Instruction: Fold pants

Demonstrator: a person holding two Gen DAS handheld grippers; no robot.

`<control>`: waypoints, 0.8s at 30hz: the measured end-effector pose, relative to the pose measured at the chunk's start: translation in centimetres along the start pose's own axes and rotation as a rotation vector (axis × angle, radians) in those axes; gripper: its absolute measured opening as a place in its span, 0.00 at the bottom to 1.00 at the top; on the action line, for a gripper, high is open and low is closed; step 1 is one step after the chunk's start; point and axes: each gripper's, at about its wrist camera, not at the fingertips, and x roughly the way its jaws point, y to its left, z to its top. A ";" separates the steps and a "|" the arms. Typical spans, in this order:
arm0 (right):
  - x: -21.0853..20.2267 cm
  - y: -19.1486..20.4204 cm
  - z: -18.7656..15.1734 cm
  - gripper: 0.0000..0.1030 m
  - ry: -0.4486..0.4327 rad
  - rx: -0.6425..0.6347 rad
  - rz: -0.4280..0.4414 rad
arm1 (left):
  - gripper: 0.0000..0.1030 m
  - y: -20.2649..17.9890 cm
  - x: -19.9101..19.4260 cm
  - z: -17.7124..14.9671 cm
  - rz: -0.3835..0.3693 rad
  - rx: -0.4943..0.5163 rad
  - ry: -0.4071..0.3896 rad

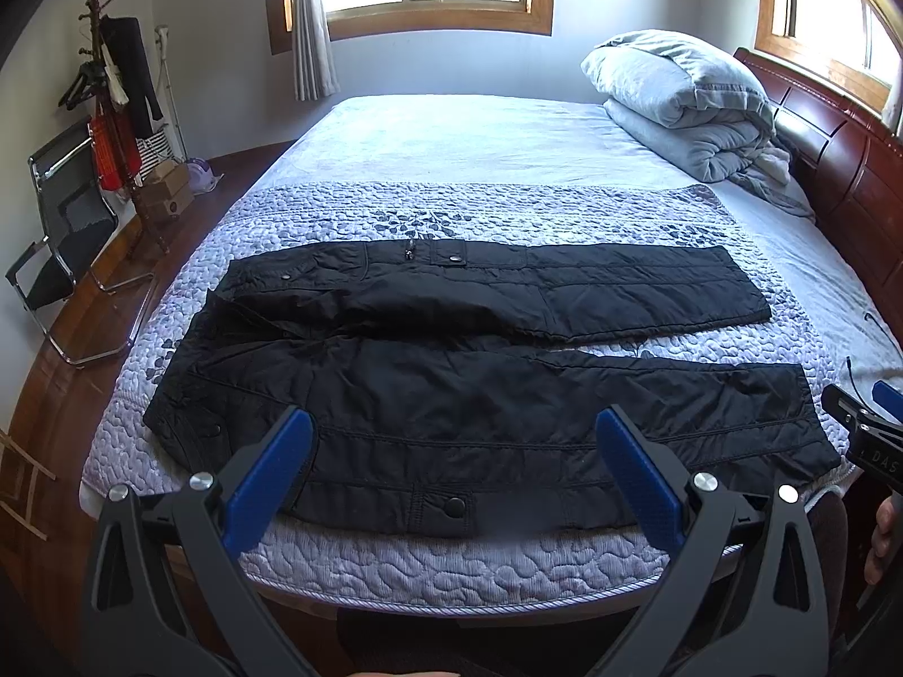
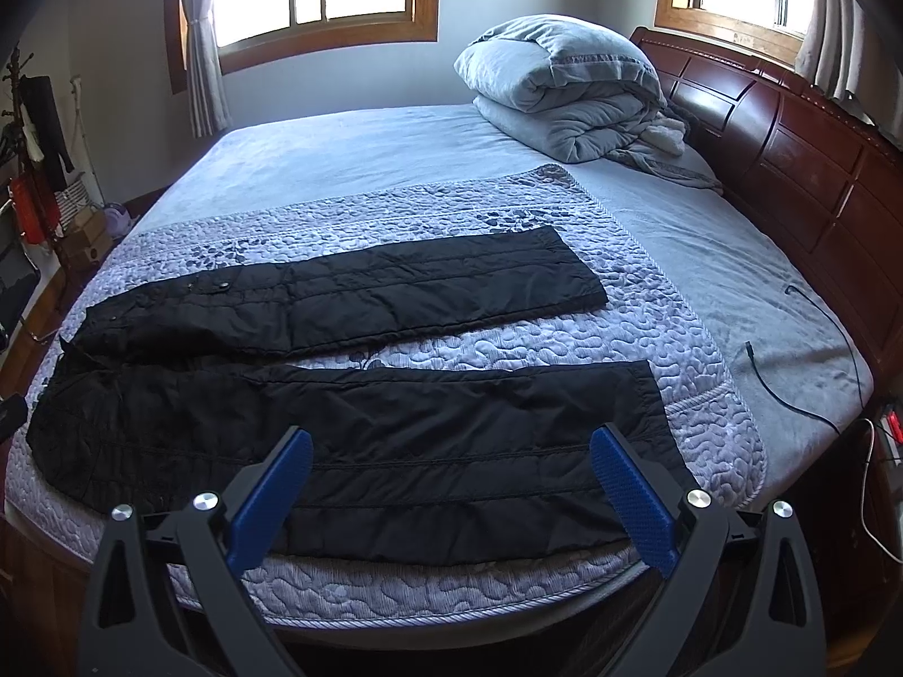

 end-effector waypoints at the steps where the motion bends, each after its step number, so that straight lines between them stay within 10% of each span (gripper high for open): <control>1: 0.0 0.0 0.0 0.97 0.001 0.000 0.000 | 0.98 0.0 0.0 -0.1 0.001 0.000 0.000; 24: 0.5 -0.1 -0.2 0.97 0.014 0.006 0.003 | 0.98 0.0 0.3 -0.2 0.001 0.003 0.004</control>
